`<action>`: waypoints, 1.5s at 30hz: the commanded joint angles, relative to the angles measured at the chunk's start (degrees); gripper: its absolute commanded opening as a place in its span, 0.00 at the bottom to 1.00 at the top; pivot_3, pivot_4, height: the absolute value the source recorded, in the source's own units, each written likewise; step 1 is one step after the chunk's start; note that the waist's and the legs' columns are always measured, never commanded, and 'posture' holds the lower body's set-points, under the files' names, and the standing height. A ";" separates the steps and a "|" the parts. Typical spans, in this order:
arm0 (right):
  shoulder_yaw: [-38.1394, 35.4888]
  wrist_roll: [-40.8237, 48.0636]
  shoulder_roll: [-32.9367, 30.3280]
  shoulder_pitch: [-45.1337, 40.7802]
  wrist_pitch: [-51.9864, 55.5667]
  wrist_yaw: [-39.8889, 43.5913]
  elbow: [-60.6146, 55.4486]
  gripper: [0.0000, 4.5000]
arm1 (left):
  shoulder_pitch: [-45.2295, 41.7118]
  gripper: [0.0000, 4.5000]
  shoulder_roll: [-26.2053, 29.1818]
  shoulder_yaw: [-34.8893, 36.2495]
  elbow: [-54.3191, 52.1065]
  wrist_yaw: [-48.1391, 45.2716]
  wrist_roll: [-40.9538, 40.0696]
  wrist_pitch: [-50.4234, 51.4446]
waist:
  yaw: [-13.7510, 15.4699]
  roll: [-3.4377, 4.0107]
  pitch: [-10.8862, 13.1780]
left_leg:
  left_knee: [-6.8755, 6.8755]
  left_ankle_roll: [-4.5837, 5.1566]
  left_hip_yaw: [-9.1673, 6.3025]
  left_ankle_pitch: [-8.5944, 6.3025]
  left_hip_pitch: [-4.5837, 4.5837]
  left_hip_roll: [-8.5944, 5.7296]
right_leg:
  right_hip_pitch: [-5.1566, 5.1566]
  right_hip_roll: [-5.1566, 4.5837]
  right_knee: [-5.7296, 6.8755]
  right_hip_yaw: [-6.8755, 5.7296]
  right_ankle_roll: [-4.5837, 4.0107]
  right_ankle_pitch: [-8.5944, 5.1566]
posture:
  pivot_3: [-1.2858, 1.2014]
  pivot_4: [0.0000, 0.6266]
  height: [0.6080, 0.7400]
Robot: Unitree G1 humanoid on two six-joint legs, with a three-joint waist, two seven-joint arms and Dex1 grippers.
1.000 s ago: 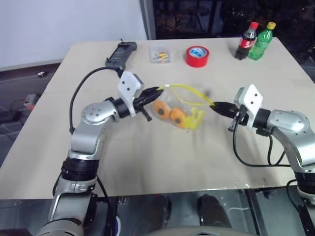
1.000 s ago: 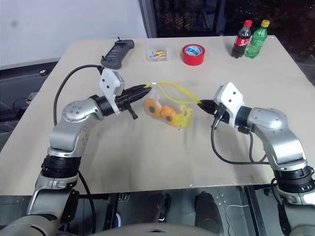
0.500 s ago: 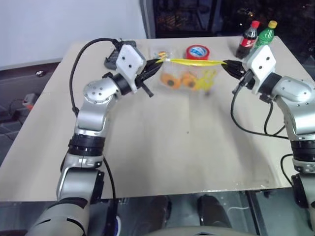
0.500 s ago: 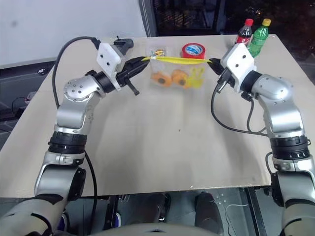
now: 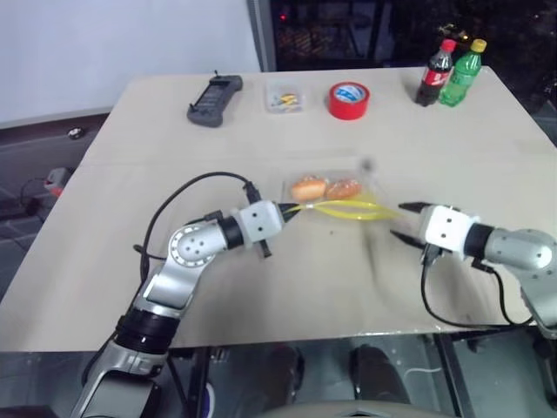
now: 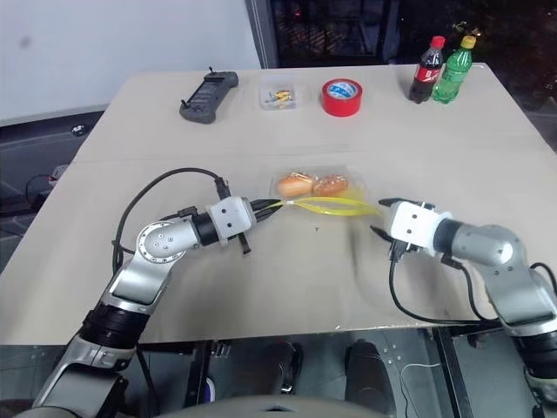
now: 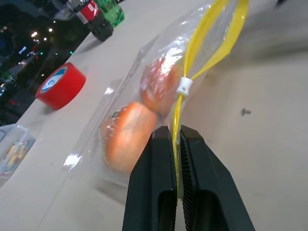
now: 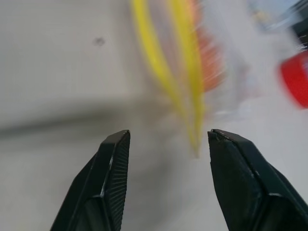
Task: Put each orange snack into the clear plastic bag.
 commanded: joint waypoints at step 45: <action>21.26 -19.08 18.25 -21.84 -0.85 -3.44 7.87 0.01 | -2.92 0.00 -0.64 -1.39 -2.61 5.02 9.58 -8.71 | -0.07 -0.07 -0.01 | 0.00 -0.02 -0.08 0.01 -0.12 -0.01 | -0.08 0.04 -0.10 -0.07 -0.02 0.00 | 0.52 0.24 1.00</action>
